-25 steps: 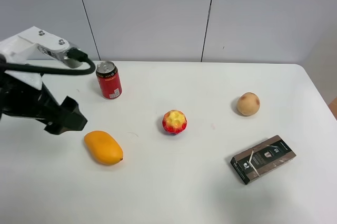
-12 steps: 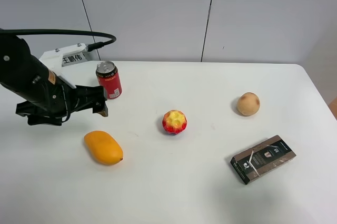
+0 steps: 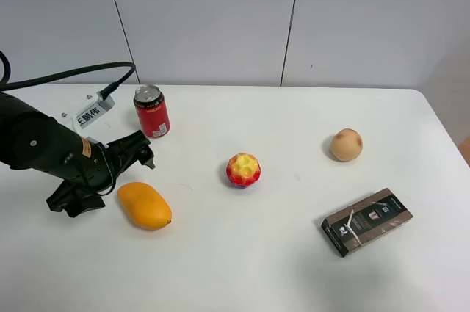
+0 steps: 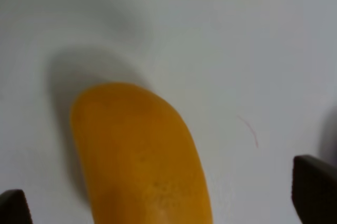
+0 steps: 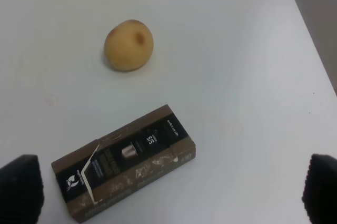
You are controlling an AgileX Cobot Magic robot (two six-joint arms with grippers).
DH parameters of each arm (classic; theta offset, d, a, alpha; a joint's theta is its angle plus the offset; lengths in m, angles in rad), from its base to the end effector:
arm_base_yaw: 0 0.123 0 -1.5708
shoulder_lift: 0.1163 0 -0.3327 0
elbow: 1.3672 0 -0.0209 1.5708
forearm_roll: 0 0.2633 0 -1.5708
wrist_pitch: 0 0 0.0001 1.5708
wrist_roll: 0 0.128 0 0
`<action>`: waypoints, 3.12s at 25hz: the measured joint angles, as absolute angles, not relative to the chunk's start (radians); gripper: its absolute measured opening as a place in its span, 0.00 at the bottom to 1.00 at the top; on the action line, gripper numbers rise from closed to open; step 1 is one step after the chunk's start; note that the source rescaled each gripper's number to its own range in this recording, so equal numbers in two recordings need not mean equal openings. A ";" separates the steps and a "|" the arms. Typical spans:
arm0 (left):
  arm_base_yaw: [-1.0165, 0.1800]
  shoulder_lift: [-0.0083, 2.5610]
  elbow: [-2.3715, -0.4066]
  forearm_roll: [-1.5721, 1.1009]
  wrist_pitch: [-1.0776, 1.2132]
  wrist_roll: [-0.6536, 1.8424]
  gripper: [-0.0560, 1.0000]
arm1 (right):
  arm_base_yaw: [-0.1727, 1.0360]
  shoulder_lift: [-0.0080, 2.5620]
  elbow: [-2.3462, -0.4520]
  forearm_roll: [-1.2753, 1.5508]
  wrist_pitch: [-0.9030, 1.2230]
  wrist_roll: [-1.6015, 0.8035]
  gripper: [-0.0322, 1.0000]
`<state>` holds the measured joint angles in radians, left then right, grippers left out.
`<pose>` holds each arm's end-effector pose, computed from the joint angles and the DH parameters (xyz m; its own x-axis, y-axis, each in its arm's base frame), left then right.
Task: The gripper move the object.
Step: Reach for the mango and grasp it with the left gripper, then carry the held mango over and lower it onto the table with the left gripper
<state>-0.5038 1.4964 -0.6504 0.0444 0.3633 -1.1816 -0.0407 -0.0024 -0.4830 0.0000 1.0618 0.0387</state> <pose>0.2417 -0.1309 0.1741 -0.7625 -0.6171 -0.1942 -0.5178 0.7621 -0.3886 -0.0076 0.0003 0.2608 -0.4675 0.0578 -0.8821 0.0588 0.9977 0.0341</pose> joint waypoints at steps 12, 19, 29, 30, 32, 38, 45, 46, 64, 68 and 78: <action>-0.566 1.641 -0.650 0.023 0.290 -1.189 1.00 | -0.041 -0.002 -0.483 0.000 1.062 0.039 1.00; -0.566 1.673 -0.650 0.044 0.291 -1.197 1.00 | -0.041 -0.002 -0.483 0.000 1.062 0.039 1.00; -0.566 1.706 -0.680 0.063 0.320 -1.215 1.00 | -0.041 -0.002 -0.483 0.000 1.062 0.039 1.00; -0.566 1.712 -0.688 0.062 0.326 -1.215 1.00 | -0.041 -0.002 -0.483 0.000 1.062 0.039 1.00; -0.566 1.724 -0.702 0.051 0.342 -1.215 1.00 | -0.041 -0.002 -0.483 0.000 1.062 0.039 1.00; -0.566 1.727 -0.748 0.035 0.353 -1.215 0.42 | -0.041 -0.002 -0.483 0.000 1.062 0.039 1.00; -0.566 1.727 -0.761 -0.033 0.431 -1.215 0.06 | -0.041 -0.002 -0.483 0.000 1.062 0.039 1.00; -0.566 1.727 -0.763 -0.036 0.451 -1.215 0.06 | -0.041 -0.002 -0.483 0.000 1.062 0.039 1.00; -0.636 1.656 -0.896 -0.036 0.656 -0.315 0.06 | -0.041 -0.002 -0.483 0.000 1.062 0.039 1.00; -0.677 1.638 -0.983 -0.035 0.657 -0.107 0.06 | -0.041 -0.002 -0.483 0.000 1.062 0.039 1.00; -0.702 1.679 -1.251 -0.035 0.417 0.159 0.06 | -0.041 -0.002 -0.483 0.000 1.062 0.039 1.00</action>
<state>-0.7019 1.6785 -1.2510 -0.0351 0.4169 0.1586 -0.0407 -0.0024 -0.4830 0.0000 1.0618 0.0387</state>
